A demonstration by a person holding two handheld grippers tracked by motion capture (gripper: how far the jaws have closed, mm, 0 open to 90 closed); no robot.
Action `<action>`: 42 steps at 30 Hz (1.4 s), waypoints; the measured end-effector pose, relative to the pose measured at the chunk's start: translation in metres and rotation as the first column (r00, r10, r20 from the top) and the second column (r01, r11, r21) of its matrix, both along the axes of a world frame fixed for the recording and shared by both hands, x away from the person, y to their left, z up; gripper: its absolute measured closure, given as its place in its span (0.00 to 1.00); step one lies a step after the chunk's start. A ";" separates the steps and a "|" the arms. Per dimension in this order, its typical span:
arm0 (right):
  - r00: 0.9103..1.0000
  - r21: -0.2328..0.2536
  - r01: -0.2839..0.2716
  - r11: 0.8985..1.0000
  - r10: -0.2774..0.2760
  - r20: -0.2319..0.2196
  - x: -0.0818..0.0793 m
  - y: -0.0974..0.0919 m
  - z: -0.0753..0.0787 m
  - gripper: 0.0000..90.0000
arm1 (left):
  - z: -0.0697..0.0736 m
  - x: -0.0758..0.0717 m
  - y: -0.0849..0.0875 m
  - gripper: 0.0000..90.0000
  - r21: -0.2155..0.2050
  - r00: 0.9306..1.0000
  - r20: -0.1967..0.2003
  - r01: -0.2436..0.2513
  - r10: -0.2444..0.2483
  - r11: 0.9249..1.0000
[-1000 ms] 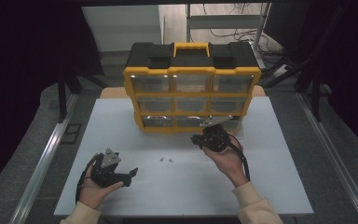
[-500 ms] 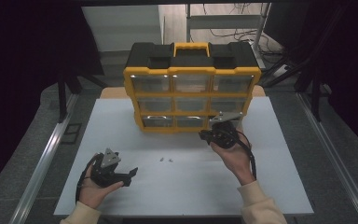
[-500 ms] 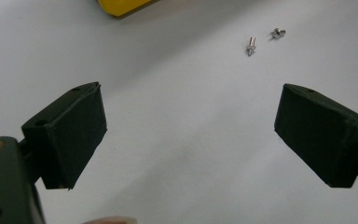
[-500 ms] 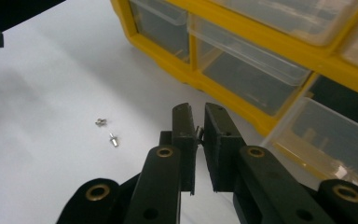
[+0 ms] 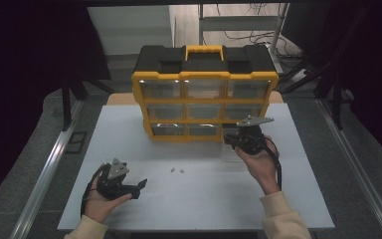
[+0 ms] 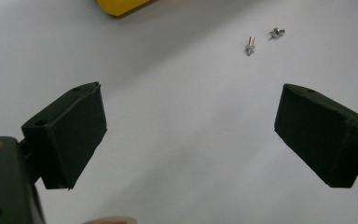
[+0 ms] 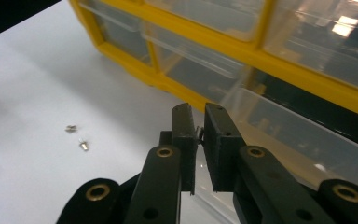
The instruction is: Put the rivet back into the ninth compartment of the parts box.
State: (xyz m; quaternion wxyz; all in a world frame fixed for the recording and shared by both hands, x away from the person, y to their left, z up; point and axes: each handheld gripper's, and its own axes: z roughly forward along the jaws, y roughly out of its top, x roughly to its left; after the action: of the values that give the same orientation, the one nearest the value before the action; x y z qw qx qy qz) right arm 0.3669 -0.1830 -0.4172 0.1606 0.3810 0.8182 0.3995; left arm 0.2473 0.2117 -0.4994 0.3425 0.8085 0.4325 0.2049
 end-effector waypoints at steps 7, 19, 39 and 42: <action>0.999 0.018 0.053 0.998 -0.053 -0.007 0.005 -0.016 -0.001 0.92 | 0.000 0.000 0.001 0.10 0.000 1.000 -0.001 0.000 0.000 1.000; 0.992 -0.008 0.126 0.992 -0.126 -0.004 0.010 -0.030 -0.003 0.92 | 0.000 0.000 0.001 0.10 -0.001 1.000 -0.002 0.000 0.000 1.000; 0.983 -0.053 0.185 0.981 -0.185 0.009 0.015 -0.041 -0.008 0.92 | 0.000 0.000 0.001 0.10 -0.001 1.000 -0.004 0.000 0.000 1.000; 0.982 -0.051 0.188 0.981 -0.188 0.009 0.016 -0.042 -0.008 0.92 | 0.000 0.000 0.001 0.10 -0.001 1.000 -0.004 0.000 0.000 1.000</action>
State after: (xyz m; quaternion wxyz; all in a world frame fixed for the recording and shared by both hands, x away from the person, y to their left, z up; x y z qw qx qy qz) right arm 0.3828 -0.2252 -0.4255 0.2089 0.4514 0.7883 0.3622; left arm 0.2475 0.2130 -0.4995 0.3421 0.8087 0.4334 0.2030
